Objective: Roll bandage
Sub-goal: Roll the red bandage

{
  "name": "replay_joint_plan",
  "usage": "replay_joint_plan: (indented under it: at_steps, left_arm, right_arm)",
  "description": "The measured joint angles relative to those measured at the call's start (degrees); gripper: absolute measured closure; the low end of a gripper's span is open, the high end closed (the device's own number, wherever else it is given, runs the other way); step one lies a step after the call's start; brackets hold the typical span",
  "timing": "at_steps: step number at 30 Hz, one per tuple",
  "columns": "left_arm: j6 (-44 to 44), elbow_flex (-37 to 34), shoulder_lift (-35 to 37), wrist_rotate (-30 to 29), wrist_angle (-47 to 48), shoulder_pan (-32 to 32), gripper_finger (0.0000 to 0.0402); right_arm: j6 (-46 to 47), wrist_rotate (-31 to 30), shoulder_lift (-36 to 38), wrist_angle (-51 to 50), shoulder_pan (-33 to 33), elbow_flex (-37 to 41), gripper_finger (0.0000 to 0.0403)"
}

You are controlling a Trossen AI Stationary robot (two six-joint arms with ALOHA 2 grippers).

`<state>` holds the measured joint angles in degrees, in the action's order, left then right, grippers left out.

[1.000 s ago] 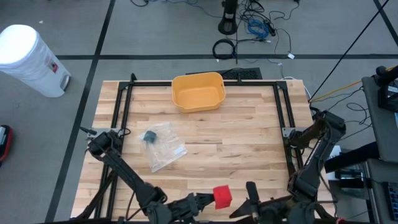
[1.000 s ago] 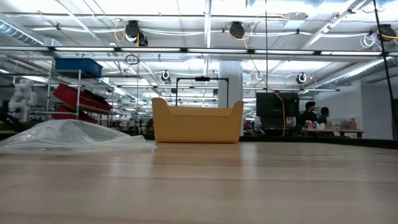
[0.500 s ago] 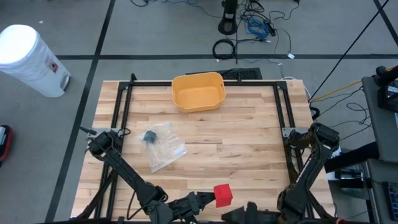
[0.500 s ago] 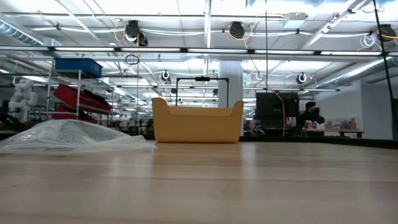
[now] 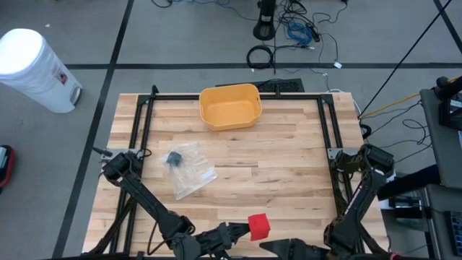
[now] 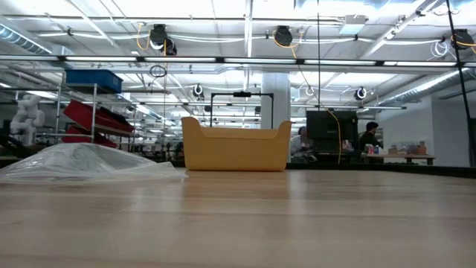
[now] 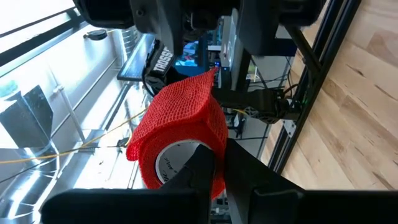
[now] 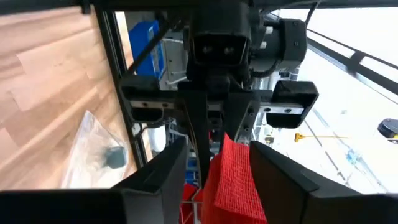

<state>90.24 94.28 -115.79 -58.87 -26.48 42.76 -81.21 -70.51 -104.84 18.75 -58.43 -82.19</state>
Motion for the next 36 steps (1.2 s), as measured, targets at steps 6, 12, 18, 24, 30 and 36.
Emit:
replay_joint_plan:
  at_steps: [6,12,18,24,30,36]
  left_arm:
    - [-0.14,0.0,0.0,0.0,-0.01,0.0,0.0375]
    - [-1.36,0.0,0.0,0.07,0.0,0.0,0.0375]
    - [-1.38,0.0,0.0,0.09,-0.02,0.0,0.0375]
    - [-1.36,0.0,0.0,0.11,-0.01,0.0,0.0375]
    - [-1.36,0.0,0.0,0.11,0.0,0.0,0.0375]
    - [-1.36,0.0,0.0,0.11,0.0,0.0,0.0375]
  right_arm:
    - [-0.96,-0.5,-0.02,1.68,1.43,0.0,0.0264]
    - [-2.06,-1.22,-0.02,1.65,1.51,0.0,0.0316]
    - [-2.64,-1.26,-0.02,2.09,1.49,0.0,0.0357]
    - [-3.06,-1.26,-0.02,2.52,1.61,0.0,0.0382]
    - [-2.96,-1.33,-0.02,2.97,1.77,0.0,0.04]
    - [-2.63,-1.35,0.0,4.85,1.39,0.0,0.0402]
